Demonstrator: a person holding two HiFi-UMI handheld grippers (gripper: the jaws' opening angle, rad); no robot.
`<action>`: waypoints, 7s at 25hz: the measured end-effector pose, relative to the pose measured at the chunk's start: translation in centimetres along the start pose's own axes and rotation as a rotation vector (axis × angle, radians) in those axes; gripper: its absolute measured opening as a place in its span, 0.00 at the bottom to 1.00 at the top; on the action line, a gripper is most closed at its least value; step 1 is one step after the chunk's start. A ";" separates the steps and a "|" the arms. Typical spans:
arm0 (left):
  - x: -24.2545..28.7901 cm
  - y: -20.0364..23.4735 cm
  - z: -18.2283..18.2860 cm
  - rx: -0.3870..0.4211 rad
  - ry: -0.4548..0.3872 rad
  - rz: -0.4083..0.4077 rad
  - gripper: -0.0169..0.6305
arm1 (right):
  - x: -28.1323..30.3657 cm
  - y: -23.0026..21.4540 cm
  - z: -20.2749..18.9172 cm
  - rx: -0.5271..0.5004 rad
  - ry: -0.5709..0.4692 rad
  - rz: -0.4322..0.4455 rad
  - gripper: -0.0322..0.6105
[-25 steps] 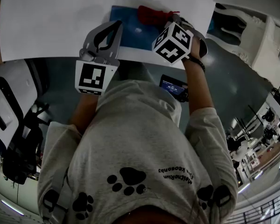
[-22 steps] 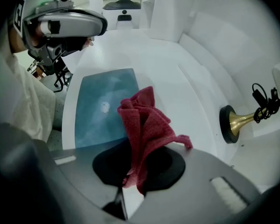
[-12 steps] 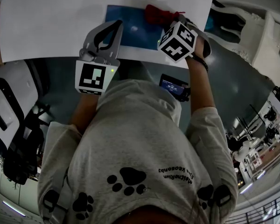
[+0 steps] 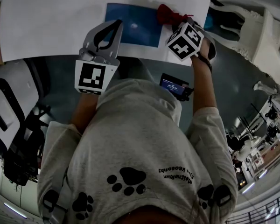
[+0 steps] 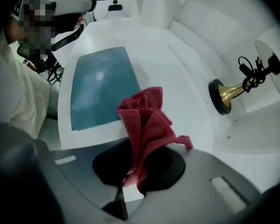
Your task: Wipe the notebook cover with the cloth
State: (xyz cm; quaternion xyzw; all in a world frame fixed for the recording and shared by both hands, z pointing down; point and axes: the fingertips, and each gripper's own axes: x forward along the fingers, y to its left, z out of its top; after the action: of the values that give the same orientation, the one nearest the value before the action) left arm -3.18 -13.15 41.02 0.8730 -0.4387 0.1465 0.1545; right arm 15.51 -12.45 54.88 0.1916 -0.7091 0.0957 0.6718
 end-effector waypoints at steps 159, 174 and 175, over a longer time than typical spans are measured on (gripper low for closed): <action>-7.8 1.8 -2.5 -0.031 0.003 0.136 0.02 | -0.5 14.9 15.4 -0.437 -0.119 0.133 0.13; -5.4 -0.1 -1.6 -0.003 0.001 0.074 0.02 | -0.8 12.8 10.2 -0.354 -0.097 0.134 0.13; -5.2 -0.2 -1.6 0.000 0.001 0.069 0.02 | -0.8 12.7 9.7 -0.348 -0.094 0.132 0.13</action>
State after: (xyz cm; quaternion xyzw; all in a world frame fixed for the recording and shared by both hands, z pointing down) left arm -6.19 -8.64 40.36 0.8574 -0.4683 0.1522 0.1496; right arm 1.61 -4.65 54.85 0.0296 -0.7566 0.0065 0.6532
